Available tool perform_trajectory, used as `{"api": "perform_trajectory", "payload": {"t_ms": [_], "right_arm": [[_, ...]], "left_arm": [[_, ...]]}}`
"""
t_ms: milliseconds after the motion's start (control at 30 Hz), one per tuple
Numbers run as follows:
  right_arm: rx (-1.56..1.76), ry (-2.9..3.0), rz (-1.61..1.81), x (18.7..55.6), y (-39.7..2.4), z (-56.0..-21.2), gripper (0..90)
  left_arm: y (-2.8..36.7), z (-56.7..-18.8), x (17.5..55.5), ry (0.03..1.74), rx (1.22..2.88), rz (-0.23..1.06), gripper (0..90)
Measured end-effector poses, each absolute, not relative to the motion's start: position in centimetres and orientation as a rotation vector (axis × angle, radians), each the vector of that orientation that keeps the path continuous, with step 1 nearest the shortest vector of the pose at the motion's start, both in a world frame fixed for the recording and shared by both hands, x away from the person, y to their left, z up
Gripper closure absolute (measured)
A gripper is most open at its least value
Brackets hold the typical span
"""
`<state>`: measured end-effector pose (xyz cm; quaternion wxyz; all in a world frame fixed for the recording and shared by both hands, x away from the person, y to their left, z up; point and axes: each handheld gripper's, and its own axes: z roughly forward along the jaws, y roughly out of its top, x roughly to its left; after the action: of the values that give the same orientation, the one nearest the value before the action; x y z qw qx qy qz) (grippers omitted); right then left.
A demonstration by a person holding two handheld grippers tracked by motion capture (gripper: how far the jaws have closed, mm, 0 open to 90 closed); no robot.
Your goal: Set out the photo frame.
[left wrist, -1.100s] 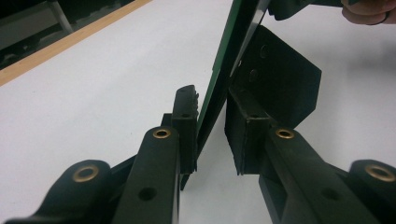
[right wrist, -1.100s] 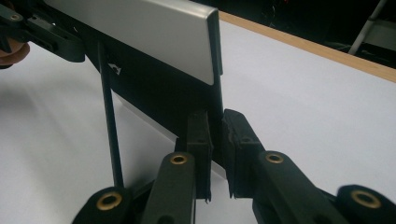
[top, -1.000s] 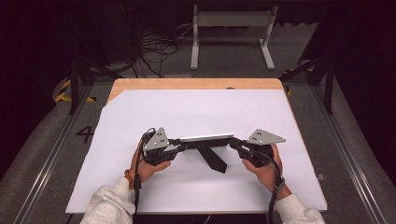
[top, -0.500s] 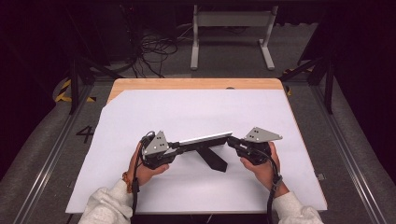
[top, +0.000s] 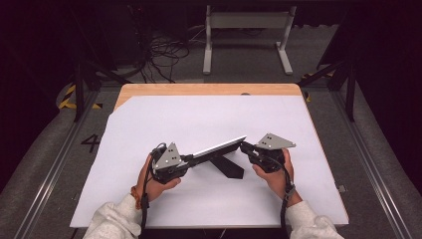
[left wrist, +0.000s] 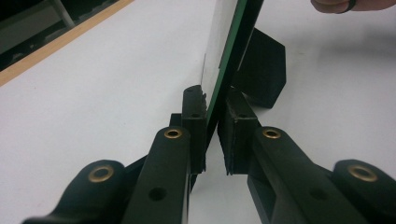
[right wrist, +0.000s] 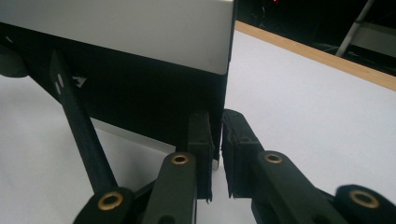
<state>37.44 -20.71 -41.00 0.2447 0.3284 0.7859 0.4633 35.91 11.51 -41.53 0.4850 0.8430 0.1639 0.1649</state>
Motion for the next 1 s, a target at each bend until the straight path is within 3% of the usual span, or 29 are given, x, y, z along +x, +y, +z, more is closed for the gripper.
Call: {"api": "perform_trajectory", "payload": {"t_ms": [267,400,500,1000], "right_arm": [[0.906,2.158,1.241,37.5,-20.3,-41.3,80.1],[0.896,2.129,1.246,36.9,-20.7,-40.9,84.5],[0.886,2.12,1.267,36.5,-21.0,-40.5,90.0],[0.836,2.132,1.25,36.5,-19.2,-40.4,89.8]], "left_arm": [[11.6,-41.5,35.5,0.397,2.057,0.402,80.7],[11.8,-41.3,35.1,0.391,2.056,0.411,76.6],[12.0,-41.1,34.9,0.391,2.048,0.424,77.5],[12.1,-40.6,34.3,0.358,2.043,0.457,81.2]]}}
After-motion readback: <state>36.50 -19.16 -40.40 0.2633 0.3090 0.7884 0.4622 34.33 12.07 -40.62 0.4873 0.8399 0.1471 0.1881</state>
